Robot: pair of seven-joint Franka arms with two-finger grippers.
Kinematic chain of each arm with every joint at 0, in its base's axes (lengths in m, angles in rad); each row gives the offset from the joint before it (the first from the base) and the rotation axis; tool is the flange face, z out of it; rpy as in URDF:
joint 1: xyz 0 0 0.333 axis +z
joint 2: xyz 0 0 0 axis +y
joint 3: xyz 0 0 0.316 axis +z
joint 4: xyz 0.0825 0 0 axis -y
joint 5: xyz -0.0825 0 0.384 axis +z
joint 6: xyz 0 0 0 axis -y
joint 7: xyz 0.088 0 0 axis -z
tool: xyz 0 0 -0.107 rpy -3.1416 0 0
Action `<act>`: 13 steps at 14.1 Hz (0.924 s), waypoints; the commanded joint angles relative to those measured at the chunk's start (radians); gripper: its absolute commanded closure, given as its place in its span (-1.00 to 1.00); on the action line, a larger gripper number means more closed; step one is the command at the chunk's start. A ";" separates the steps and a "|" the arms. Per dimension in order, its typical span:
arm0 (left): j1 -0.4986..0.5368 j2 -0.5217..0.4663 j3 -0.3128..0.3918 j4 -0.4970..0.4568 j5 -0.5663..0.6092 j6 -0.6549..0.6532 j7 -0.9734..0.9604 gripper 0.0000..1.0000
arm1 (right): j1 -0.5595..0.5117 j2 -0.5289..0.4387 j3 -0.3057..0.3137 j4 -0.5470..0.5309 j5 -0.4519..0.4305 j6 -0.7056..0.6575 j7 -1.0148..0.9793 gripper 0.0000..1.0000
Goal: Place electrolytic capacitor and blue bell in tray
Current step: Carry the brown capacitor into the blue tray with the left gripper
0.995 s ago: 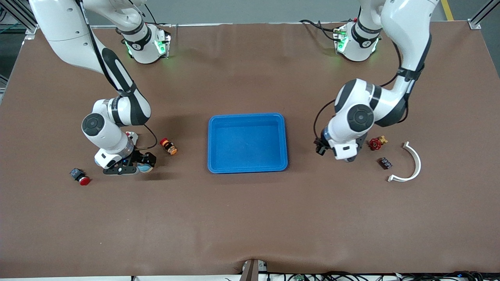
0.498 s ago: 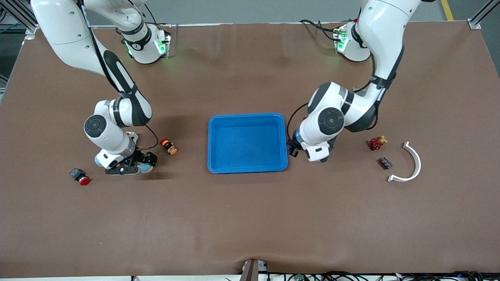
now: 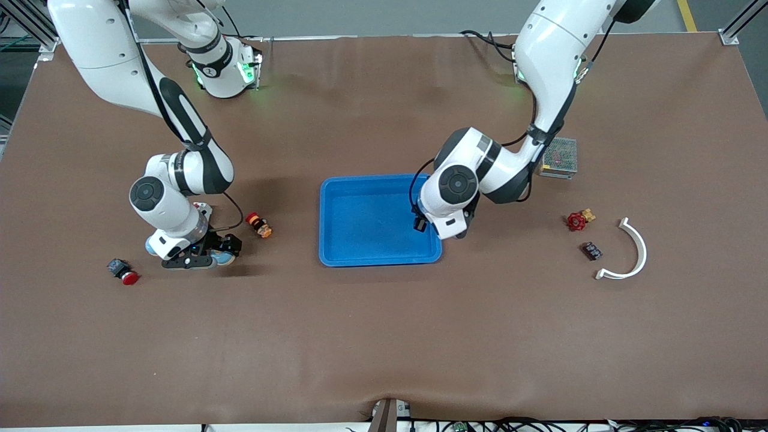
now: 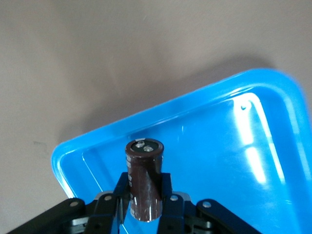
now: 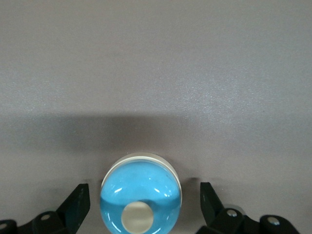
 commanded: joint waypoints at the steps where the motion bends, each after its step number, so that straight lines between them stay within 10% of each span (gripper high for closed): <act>1: -0.026 0.032 0.005 0.030 -0.019 0.007 -0.041 1.00 | 0.006 0.008 -0.003 -0.006 -0.004 0.023 -0.003 -0.93; 6: -0.058 0.076 0.006 0.028 -0.055 0.062 -0.064 0.78 | 0.006 0.010 -0.001 -0.004 -0.004 0.028 -0.003 -0.63; 8: -0.058 0.080 0.006 0.028 -0.053 0.062 -0.084 0.32 | 0.006 0.008 -0.001 -0.004 -0.004 0.028 -0.001 -0.50; 11: -0.057 0.063 0.009 0.031 -0.041 0.061 -0.101 -0.98 | 0.006 0.008 -0.001 0.001 -0.003 0.026 -0.001 0.07; 13: -0.042 0.026 0.012 0.033 -0.039 0.050 -0.096 -1.00 | 0.006 0.008 -0.001 0.010 -0.003 0.023 0.002 0.14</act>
